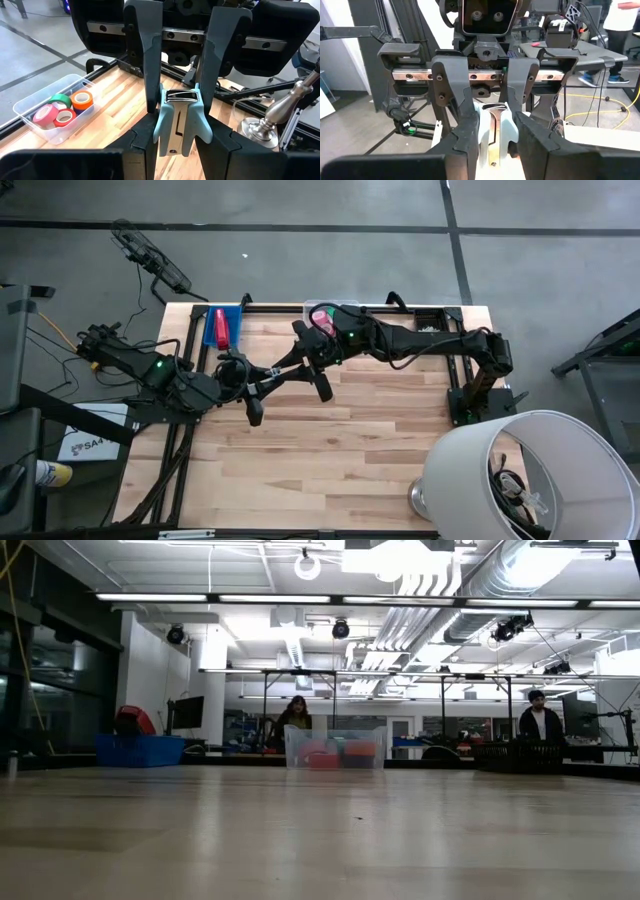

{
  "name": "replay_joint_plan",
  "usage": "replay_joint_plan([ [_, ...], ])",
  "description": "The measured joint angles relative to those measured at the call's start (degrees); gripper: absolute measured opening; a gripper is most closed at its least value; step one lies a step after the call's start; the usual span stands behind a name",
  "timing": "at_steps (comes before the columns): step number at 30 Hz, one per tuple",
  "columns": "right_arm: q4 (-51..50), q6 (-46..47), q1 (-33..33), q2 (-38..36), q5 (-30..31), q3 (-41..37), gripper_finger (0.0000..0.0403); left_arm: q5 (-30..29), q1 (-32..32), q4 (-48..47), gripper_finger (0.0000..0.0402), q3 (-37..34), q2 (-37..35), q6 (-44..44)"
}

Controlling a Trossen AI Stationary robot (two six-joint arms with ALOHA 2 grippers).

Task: Pick and place Stapler, Stapler remover, tape
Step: Put the blue staple remover into the black bin

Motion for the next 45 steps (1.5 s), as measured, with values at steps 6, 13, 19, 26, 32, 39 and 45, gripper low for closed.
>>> replay_joint_plan([
  [6,0.21,-0.07,0.01,0.00,0.02,-0.02,0.0094,0.40,0.00,-0.06,0.0104,0.00,0.00,0.00],
  [13,0.44,-0.21,-0.07,0.02,0.74,-0.07,0.0094,1.03,0.02,-0.45,0.0104,0.00,0.00,0.00],
  [19,0.48,-0.25,-0.19,0.04,1.49,-0.13,0.0094,1.27,0.02,-0.62,0.0114,0.00,0.00,-0.01],
  [26,0.60,-1.01,-0.21,0.12,2.05,-0.13,0.0089,1.46,0.04,-1.84,0.0171,0.02,0.04,0.06],
  [32,0.70,-1.52,-0.25,0.13,3.65,-0.13,0.0089,1.43,0.04,-1.78,0.0240,0.06,0.07,0.42],
  [39,-1.10,-1.00,-1.58,0.13,5.84,-0.13,0.0089,1.12,0.05,-4.90,0.0292,0.09,-0.59,0.33],
  [45,-5.94,-0.25,-3.74,0.22,8.84,-0.15,0.0089,-1.30,-0.02,-11.40,0.0295,0.20,-3.60,-3.07],
])
